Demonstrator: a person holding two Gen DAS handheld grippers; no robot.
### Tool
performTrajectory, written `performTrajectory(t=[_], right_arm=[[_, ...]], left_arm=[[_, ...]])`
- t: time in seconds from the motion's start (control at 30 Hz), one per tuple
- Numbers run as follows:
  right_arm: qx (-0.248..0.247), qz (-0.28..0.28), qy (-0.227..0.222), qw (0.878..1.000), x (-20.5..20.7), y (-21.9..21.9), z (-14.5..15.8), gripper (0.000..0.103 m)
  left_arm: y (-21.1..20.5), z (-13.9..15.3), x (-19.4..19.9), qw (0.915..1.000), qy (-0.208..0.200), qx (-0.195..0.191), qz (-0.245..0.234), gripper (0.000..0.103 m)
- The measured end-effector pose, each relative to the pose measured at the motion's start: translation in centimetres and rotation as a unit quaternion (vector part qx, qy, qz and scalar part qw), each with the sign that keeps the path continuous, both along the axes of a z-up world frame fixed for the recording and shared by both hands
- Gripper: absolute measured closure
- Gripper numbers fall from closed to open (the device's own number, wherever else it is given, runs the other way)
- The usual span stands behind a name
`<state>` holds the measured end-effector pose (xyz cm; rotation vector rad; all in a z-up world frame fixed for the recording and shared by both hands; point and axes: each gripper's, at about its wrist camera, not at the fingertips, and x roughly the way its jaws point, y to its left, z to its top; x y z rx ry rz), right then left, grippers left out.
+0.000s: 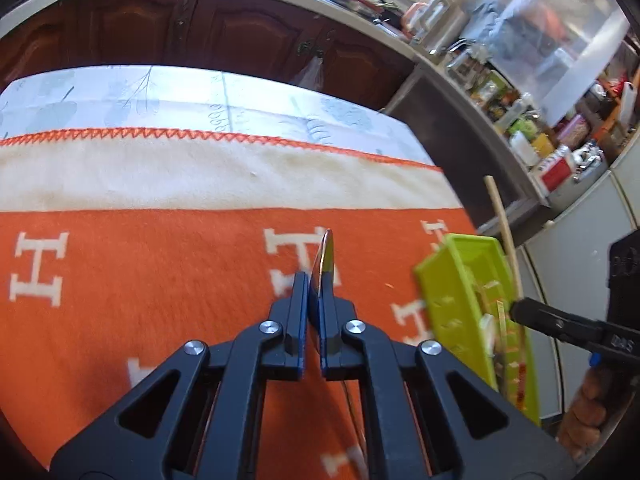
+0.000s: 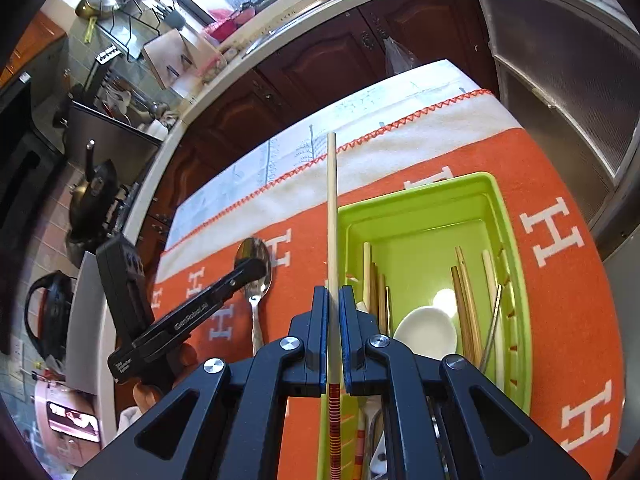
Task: Organize utensils
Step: 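Carry the chopstick and spoon over the green tray, lower them in and open both tools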
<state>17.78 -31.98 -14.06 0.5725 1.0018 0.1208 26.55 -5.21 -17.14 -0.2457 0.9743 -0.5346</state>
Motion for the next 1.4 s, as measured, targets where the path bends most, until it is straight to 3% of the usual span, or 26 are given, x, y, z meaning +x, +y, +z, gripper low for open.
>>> performTrajectory(t=[0.27,0.47,0.63,0.9,1.07,1.4], right_arm=[[0.027,-0.010,-0.016,0.999,-2.8,-1.3,1.9,0.098],[-0.021,-0.018,0.000,1.000,-5.8,-2.0,2.4,0.098],[-0.041,-0.026,0.020,0.999,-8.7,-3.4,1.2,0.098],[-0.049,-0.034,0.044,0.997,-10.5,-4.7,-0.3,0.094],[-0.036,-0.036,0.041,0.998,-10.7,-4.8,-0.4,0.091],[-0.043,-0.024,0.030,0.998,-10.9,-3.3,0.6,0.091]], left_arm=[[-1.1,7.8,-6.2,0.9963,-0.042,-0.060,-0.045,0.101],[-5.1,11.2,-9.8,0.9947,-0.050,-0.044,-0.079,0.101],[-9.9,10.7,-11.7,0.9941,-0.040,-0.003,-0.100,0.101],[-14.6,6.6,-11.1,0.9925,-0.010,0.075,-0.096,0.100],[-14.1,6.0,-10.7,0.9933,0.002,0.076,-0.087,0.100],[-11.5,8.4,-13.2,0.9929,-0.006,0.085,-0.083,0.100]])
